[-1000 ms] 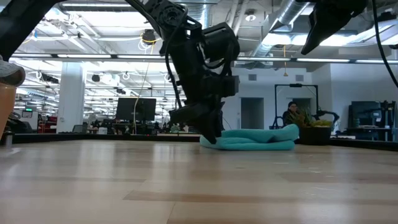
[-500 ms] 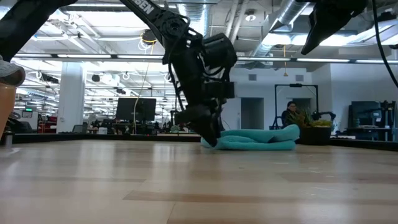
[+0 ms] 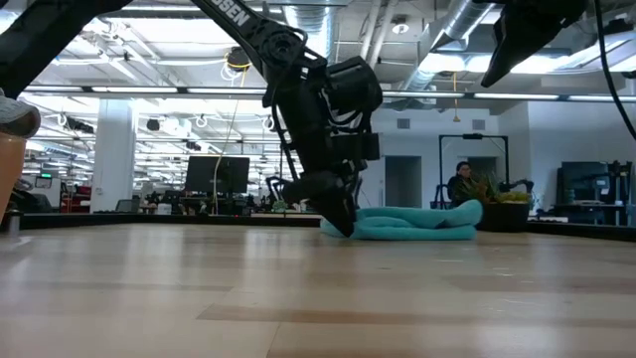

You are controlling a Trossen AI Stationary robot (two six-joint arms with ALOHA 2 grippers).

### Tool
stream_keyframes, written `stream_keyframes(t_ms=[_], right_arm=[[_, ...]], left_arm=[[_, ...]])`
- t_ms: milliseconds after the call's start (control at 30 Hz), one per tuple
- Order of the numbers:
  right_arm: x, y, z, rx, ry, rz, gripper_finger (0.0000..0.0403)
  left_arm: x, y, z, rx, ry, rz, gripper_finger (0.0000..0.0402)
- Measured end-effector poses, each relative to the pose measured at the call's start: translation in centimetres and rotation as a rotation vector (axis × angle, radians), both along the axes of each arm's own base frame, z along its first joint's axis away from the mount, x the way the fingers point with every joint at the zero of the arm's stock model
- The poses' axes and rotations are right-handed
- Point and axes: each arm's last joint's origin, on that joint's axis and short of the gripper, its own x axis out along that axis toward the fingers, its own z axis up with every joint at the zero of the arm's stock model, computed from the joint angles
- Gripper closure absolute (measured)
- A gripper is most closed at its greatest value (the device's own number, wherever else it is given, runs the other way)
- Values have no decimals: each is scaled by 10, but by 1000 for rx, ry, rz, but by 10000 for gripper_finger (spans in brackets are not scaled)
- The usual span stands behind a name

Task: Fold microfiber towels
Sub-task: Put the folded blue towel into the orange bin

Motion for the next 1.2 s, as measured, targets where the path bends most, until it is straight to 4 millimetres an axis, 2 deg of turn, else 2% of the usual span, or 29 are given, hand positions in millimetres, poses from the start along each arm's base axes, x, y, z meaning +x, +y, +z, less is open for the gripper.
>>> stream_keyframes(t_ms=[67, 100, 333, 400, 533, 700, 800, 967, 1200], right_arm=[[0, 0, 0, 0, 0, 0, 249], [0, 0, 0, 0, 1, 0, 249], [0, 0, 0, 0, 0, 0, 249], [0, 0, 0, 0, 0, 0, 249], [0, 0, 0, 0, 0, 0, 249], [2, 1, 1, -12, -10, 25, 249], [11, 6, -6, -61, -4, 131, 249], [33, 17, -24, -132, 18, 275, 249], [86, 28, -56, -200, -3, 369, 249]], left_arm=[[0, -1, -1, 3, 5, 13, 377], [0, -1, -1, -5, 3, 31, 387], [-7, -1, 17, -66, -7, 132, 398], [-13, -3, 26, -73, 8, 149, 399], [-19, -6, 56, -90, -41, 192, 400], [-27, -10, 72, -127, -56, 261, 401], [-29, -13, 85, -138, -91, 267, 401], [-32, -14, 94, -164, -119, 292, 401], [-31, -15, 95, -188, -126, 291, 401]])
